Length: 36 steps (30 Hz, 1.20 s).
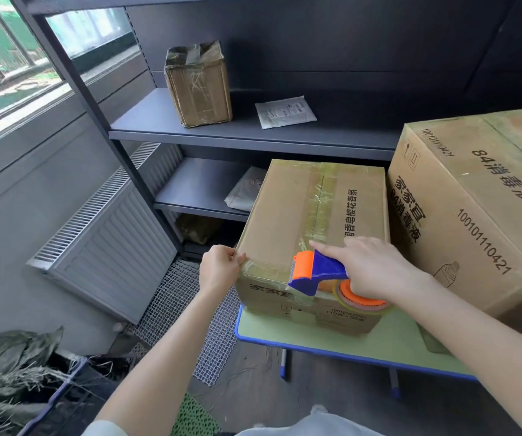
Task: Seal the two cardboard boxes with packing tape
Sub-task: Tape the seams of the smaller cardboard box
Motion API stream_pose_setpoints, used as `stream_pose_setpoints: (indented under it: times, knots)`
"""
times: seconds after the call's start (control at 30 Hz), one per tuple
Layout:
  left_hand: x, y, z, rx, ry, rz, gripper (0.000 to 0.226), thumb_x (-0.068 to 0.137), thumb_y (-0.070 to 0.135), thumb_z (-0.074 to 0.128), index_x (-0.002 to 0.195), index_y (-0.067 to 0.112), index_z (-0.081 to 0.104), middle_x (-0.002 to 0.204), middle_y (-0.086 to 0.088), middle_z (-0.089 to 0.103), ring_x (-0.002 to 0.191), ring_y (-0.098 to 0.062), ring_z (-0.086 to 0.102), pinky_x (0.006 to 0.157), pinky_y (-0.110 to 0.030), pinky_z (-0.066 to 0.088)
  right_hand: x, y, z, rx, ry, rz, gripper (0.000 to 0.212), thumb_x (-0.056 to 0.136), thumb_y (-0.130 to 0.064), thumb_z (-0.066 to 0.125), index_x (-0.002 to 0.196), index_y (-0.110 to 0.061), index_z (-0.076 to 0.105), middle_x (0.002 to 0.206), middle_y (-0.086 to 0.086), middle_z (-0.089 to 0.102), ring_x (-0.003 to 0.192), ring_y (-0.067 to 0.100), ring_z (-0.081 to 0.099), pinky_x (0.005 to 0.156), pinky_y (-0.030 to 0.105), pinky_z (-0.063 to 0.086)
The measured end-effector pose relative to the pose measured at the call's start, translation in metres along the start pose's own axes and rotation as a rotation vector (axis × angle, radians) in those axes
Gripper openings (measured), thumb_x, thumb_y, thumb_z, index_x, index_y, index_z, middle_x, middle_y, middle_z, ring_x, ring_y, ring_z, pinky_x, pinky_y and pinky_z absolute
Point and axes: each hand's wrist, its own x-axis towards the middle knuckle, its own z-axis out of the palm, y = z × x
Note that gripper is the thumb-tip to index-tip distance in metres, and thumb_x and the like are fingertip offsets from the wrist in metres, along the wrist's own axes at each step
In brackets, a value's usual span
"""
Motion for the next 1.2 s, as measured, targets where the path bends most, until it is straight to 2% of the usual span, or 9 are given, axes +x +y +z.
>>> stream_pose_setpoints:
  times: [0.13, 0.3, 0.37, 0.47, 0.63, 0.87, 1.0, 1.13, 1.2]
  knots:
    - [0.004, 0.003, -0.004, -0.033, -0.019, 0.014, 0.017, 0.088, 0.025, 0.066, 0.077, 0.014, 0.074, 0.062, -0.003, 0.067, 0.052, -0.012, 0.057, 0.053, -0.025, 0.045, -0.005, 0.001, -0.002, 0.001, -0.002, 0.044, 0.073, 0.09, -0.019, 0.041, 0.145, -0.045, 0.0, 0.074, -0.005, 0.027, 0.079, 0.017, 0.034, 0.066, 0.028, 0.025]
    - [0.008, 0.007, -0.016, -0.066, 0.05, 0.047, 0.017, 0.086, 0.025, 0.068, 0.094, 0.012, 0.075, 0.065, 0.005, 0.061, 0.063, -0.013, 0.06, 0.062, -0.026, 0.046, -0.007, -0.001, -0.002, 0.047, -0.004, 0.052, 0.076, 0.09, -0.02, 0.045, 0.145, -0.045, -0.001, 0.077, -0.006, 0.032, 0.078, 0.016, 0.038, 0.064, 0.026, 0.025]
    - [0.008, 0.004, -0.02, -0.061, 0.053, 0.048, 0.016, 0.086, 0.025, 0.068, 0.092, 0.012, 0.075, 0.066, 0.003, 0.063, 0.065, -0.014, 0.061, 0.063, -0.029, 0.048, -0.005, -0.005, -0.002, 0.053, -0.008, 0.05, 0.075, 0.09, -0.02, 0.045, 0.145, -0.045, -0.001, 0.075, -0.006, 0.029, 0.077, 0.016, 0.037, 0.063, 0.026, 0.025]
    - [0.008, -0.008, -0.023, -0.055, 0.035, 0.021, 0.013, 0.086, 0.023, 0.068, 0.083, 0.013, 0.075, 0.073, -0.008, 0.068, 0.076, -0.027, 0.066, 0.07, -0.036, 0.051, 0.0, -0.014, -0.002, 0.071, 0.004, 0.032, 0.074, 0.091, -0.019, 0.044, 0.145, -0.045, 0.0, 0.073, -0.006, 0.027, 0.076, 0.016, 0.035, 0.066, 0.028, 0.026]
    - [0.01, -0.023, -0.024, -0.094, 0.059, -0.032, 0.029, 0.084, 0.026, 0.07, 0.107, 0.008, 0.071, 0.1, -0.006, 0.072, 0.081, -0.014, 0.06, 0.072, -0.026, 0.048, 0.006, -0.019, 0.001, 0.099, 0.02, -0.012, 0.072, 0.091, -0.014, 0.037, 0.144, -0.048, 0.003, 0.072, -0.007, 0.025, 0.078, 0.019, 0.034, 0.068, 0.029, 0.024]
    - [0.006, -0.023, -0.022, -0.099, 0.057, 0.002, 0.028, 0.084, 0.026, 0.069, 0.106, 0.008, 0.071, 0.098, -0.007, 0.072, 0.081, -0.016, 0.063, 0.077, -0.033, 0.054, -0.004, -0.008, 0.004, 0.153, 0.029, -0.032, 0.074, 0.09, -0.016, 0.039, 0.141, -0.053, 0.001, 0.077, -0.009, 0.031, 0.078, 0.015, 0.035, 0.064, 0.026, 0.022]
    - [0.0, -0.02, -0.02, -0.101, 0.06, 0.022, 0.025, 0.084, 0.024, 0.069, 0.102, 0.007, 0.072, 0.096, -0.008, 0.073, 0.074, -0.015, 0.062, 0.076, -0.034, 0.054, -0.007, 0.0, 0.004, 0.161, 0.034, -0.043, 0.078, 0.088, -0.014, 0.039, 0.14, -0.056, -0.001, 0.078, -0.009, 0.031, 0.079, 0.015, 0.034, 0.066, 0.026, 0.025]
    - [-0.002, -0.02, -0.02, -0.115, 0.055, 0.008, 0.031, 0.085, 0.025, 0.069, 0.11, 0.008, 0.069, 0.099, -0.007, 0.072, 0.07, -0.005, 0.058, 0.07, -0.024, 0.048, -0.009, 0.004, 0.003, 0.174, 0.027, -0.07, 0.079, 0.087, -0.012, 0.039, 0.139, -0.057, 0.0, 0.08, -0.009, 0.034, 0.081, 0.016, 0.038, 0.065, 0.026, 0.027]
    - [-0.002, -0.021, -0.02, -0.125, 0.048, -0.004, 0.031, 0.084, 0.025, 0.069, 0.111, 0.009, 0.069, 0.098, -0.007, 0.073, 0.067, 0.0, 0.055, 0.066, -0.02, 0.044, -0.013, 0.017, 0.0, 0.151, 0.029, -0.064, 0.08, 0.085, -0.012, 0.04, 0.138, -0.059, 0.001, 0.078, -0.011, 0.034, 0.074, 0.011, 0.037, 0.059, 0.024, 0.026]
